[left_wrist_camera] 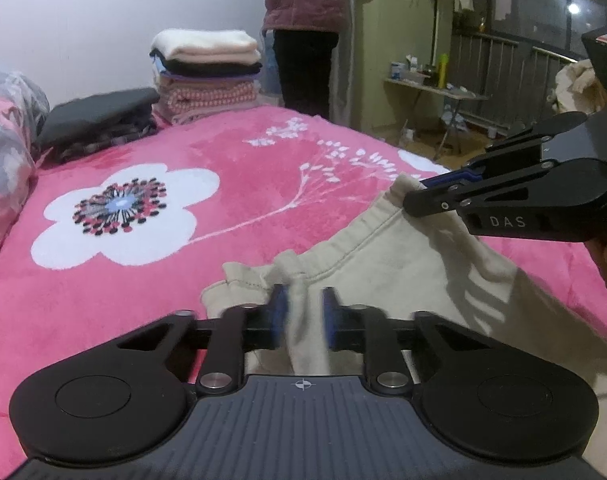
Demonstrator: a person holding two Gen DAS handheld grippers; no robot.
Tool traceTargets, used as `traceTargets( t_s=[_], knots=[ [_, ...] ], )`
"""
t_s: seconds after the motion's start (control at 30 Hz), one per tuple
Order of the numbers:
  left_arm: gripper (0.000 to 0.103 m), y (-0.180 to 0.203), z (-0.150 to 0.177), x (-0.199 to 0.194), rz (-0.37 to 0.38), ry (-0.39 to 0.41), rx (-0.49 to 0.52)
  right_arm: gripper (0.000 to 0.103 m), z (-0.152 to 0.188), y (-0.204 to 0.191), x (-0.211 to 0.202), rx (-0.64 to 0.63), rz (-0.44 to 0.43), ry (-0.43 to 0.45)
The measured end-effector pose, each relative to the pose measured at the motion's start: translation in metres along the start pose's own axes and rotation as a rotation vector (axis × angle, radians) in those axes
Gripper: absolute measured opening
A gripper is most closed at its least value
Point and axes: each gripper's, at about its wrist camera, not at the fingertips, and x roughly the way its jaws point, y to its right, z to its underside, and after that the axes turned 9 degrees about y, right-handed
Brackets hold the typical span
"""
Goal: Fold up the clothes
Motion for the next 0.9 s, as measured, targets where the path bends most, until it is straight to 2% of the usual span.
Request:
traceTargets(
  t_s=[0.1,0.27,0.37,0.67,0.8,0.87,0.9],
  knots=[
    [0.001,-0.001,-0.003,-0.006,-0.011,0.035,-0.005,0.008,-0.001,-0.004,-0.007,-0.029,0.014,0.024],
    [0.0,-0.01,-0.012,-0.021,-0.056,0.107,-0.061,0.003,-0.008,-0.005,-0.016,-0.028,0.007,0.074],
    [0.0,-0.013,-0.011,-0.02,-0.067,0.102,-0.071,0.003,-0.01,-0.006,-0.011,-0.028,-0.003,0.081],
    [0.001,-0.015,0.005,-0.002,-0.086,0.045,-0.036,0.002,0.019,0.001,0.029,0.041,-0.03,0.004],
    [0.004,-0.015,0.011,0.005,-0.087,0.029,-0.023,0.002,0.027,0.014,0.039,0.131,-0.06,-0.019],
    [0.008,-0.017,0.012,0.005,-0.082,0.025,-0.033,0.003,0.026,0.025,0.038,0.216,-0.081,-0.03],
    [0.008,-0.021,0.011,0.005,-0.074,0.021,-0.056,0.004,0.029,0.036,0.04,0.316,-0.106,-0.041]
  ],
)
